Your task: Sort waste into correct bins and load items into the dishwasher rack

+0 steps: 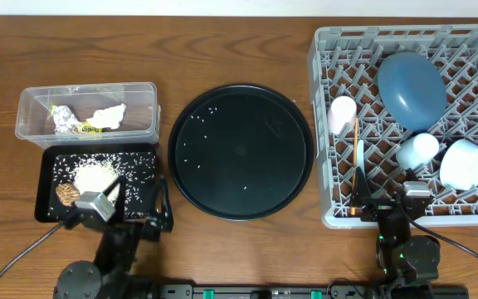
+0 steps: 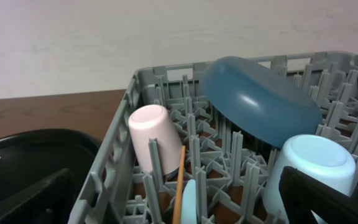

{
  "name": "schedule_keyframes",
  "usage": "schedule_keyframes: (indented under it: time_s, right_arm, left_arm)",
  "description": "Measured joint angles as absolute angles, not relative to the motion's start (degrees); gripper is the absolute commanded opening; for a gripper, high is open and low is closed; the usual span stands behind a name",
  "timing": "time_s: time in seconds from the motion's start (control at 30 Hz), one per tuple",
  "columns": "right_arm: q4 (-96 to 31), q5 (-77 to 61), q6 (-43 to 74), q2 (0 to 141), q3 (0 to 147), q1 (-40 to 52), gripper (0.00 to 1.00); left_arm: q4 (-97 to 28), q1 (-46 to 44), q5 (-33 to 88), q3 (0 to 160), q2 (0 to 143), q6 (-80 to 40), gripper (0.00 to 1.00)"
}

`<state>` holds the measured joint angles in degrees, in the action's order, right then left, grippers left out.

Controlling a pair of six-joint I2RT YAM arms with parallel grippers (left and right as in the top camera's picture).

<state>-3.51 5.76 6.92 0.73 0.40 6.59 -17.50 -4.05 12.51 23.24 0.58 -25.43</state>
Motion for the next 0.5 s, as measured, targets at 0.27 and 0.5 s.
schedule_keyframes:
  time_s: [0.27, 0.5]
  right_arm:
    - [-3.5, 5.7, 6.9, 0.7, 0.4, 6.6, 0.99]
    - [-3.5, 5.8, 6.9, 0.7, 0.4, 6.6, 0.99]
  left_arm:
    - [-0.1, -2.4, 6.6, 9.5, 0.5, -25.4, 0.98]
    - [0.3, -2.3, 1.3, 3.5, 0.5, -24.5, 0.98]
